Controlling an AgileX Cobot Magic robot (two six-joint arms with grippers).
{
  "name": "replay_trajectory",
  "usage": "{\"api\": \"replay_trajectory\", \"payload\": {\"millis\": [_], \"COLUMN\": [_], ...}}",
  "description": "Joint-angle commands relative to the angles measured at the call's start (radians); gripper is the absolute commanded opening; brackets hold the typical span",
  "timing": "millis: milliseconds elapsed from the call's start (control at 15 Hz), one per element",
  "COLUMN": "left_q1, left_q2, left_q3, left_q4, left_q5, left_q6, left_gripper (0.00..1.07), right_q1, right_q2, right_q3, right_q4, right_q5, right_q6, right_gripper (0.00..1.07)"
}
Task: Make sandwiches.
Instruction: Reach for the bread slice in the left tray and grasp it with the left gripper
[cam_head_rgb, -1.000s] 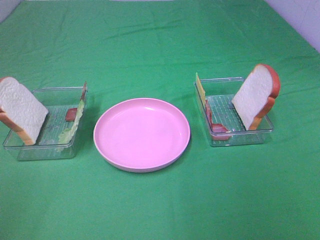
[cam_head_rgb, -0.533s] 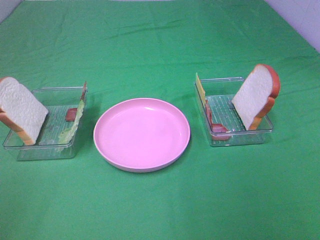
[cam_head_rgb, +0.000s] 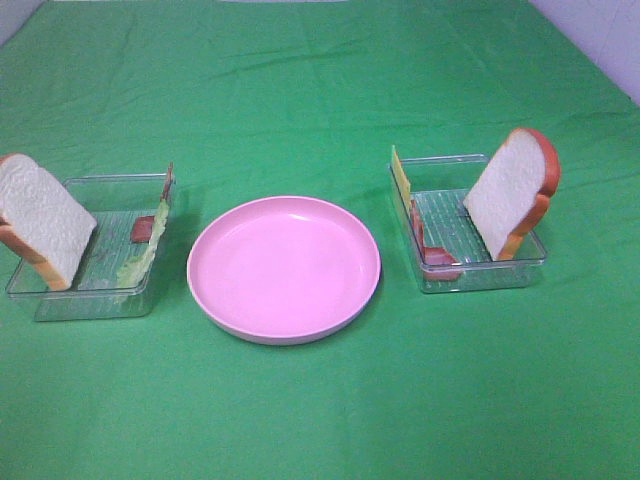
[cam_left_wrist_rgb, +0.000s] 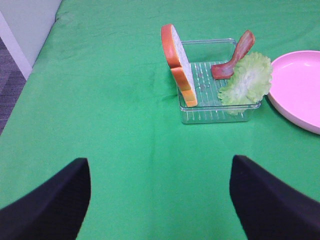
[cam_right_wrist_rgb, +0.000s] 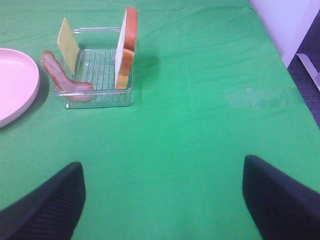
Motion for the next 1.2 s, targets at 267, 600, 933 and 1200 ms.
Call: {"api": "replay_trajectory", "payload": {"millis": [267,600,933,1200], "left_q1": [0.004,0.004,0.004,0.004], "left_q2": [-0.018,0.263,0.786,1.168], "left_q3": [-0.001,-0.077,-0.283,-0.532], "left_q4": [-0.001,-0.002,-0.002,-0.002], "left_q5": [-0.015,-0.161,-0.191,-0.085], "left_q6": [-0.001,-0.089,-0.104,-0.099], "left_gripper": [0.73,0.74,0.74,0.74], "right_q1": [-0.003,-0.003,-0.003,-0.003], "right_q2": [-0.011,-0.011,-0.011,-0.011], "right_q3": [0.004,0.004,0.004,0.004], "right_q4": [-0.001,-0.001,-0.001,-0.001], "right_q5": [-0.011,-0.011,-0.011,-0.011], "right_q6": [-0.016,-0.016,-0.016,-0.016], "right_gripper": [0.81,0.81,0.81,0.81]}}
